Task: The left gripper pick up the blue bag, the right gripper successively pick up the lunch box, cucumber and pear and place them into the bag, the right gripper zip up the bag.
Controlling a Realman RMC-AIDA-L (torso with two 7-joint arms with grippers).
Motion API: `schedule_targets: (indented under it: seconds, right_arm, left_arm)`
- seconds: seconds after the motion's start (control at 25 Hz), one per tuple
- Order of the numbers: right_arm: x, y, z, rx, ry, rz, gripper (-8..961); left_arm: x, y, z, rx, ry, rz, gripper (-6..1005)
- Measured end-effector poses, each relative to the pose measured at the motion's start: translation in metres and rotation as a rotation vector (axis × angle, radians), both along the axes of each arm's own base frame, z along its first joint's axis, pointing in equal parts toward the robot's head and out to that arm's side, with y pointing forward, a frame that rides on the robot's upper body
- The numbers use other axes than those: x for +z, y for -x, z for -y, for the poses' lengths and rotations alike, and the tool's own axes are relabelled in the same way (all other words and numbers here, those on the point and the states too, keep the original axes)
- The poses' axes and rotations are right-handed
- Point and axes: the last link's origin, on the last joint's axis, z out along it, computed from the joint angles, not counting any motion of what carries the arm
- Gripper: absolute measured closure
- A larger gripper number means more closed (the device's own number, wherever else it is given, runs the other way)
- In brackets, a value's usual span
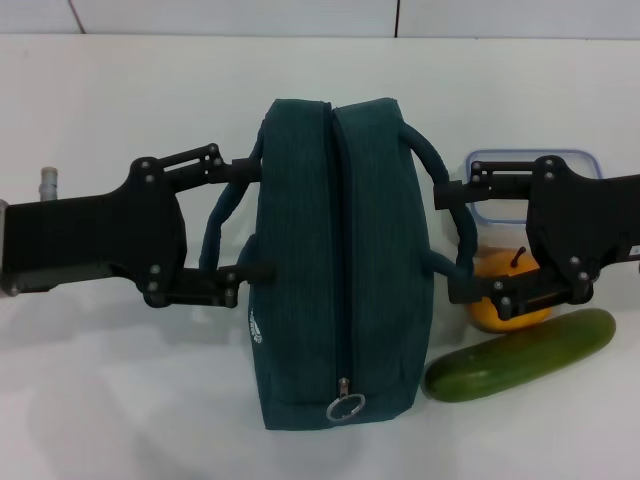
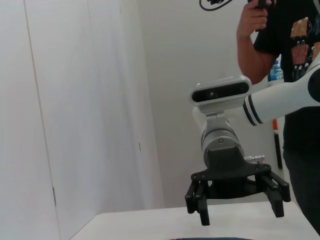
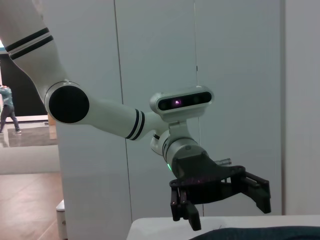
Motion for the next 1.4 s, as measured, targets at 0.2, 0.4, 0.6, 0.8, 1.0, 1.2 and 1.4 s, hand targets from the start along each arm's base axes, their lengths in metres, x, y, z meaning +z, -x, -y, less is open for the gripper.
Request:
schedule_targets:
  seconds: [0.2,0.4,0.6,0.8,1.0,1.2,1.4]
  right_arm:
    - [0.0,-0.001,0.001,-0.001,0.002,-0.002,111]
    - [0.0,-0.002,0.002,-0.005,0.004,-0.004,111]
    - [0.001,-0.003,0.003,-0.01,0.002,-0.008,111]
    - [0.001,-0.004,0.003,-0.011,0.003,-0.009,111]
    - [0.0,-0.002,0.003,-0.003,0.007,-0.006,111]
    - [-0.001,0.0,0.002,0.001,0.008,-0.007,111]
    - [-0.001,0.0,0.003,0.001,0.009,-0.009,112]
  left_arm:
    - [-0.001,0.0,0.0,0.006,0.009,0.001,109]
    - [0.001,-0.001,-0.001,0.031,0.016,0.018,107]
    - [0.021,-0.013,-0.013,0.195,0.076,0.071,107]
    - [0.033,-0.026,-0.018,0.375,0.219,0.016,108]
    - [0.029,-0.036,-0.017,0.537,0.304,-0.073,108]
    - [0.029,-0.032,-0.019,0.634,0.301,-0.07,108]
    - [0.018,-0.024,-0.022,0.693,0.295,-0.112,109]
